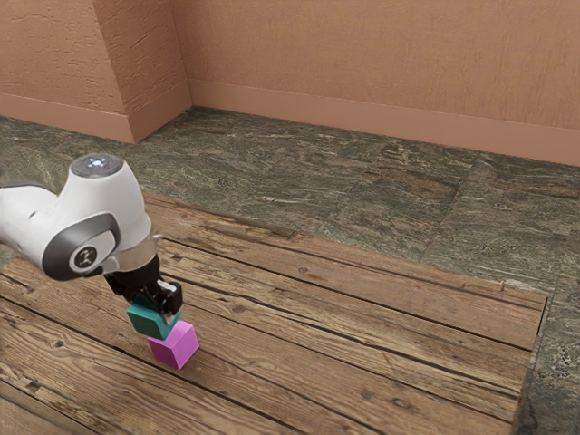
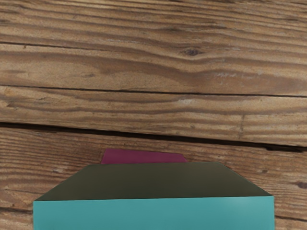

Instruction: Pick up the blue block with one arm, and put the blue block on the pink block with one arm

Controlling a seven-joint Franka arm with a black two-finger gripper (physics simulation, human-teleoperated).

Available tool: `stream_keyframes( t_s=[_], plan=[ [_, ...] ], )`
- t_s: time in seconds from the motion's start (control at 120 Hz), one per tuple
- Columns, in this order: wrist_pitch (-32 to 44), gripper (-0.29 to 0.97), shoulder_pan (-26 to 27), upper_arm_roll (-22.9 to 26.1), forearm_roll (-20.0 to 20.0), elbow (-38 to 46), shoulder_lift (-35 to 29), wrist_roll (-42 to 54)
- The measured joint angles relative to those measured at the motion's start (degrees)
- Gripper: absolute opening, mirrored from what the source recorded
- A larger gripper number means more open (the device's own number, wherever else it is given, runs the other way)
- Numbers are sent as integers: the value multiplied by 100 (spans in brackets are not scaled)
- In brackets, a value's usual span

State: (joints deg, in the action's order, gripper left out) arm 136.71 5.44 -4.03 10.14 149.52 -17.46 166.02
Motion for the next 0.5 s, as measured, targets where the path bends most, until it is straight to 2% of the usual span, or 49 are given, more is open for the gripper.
stream_keyframes(
  t_s=[0.5],
  plan=[
    [206,39,19,-11,32,-45,195,0]
  ],
)
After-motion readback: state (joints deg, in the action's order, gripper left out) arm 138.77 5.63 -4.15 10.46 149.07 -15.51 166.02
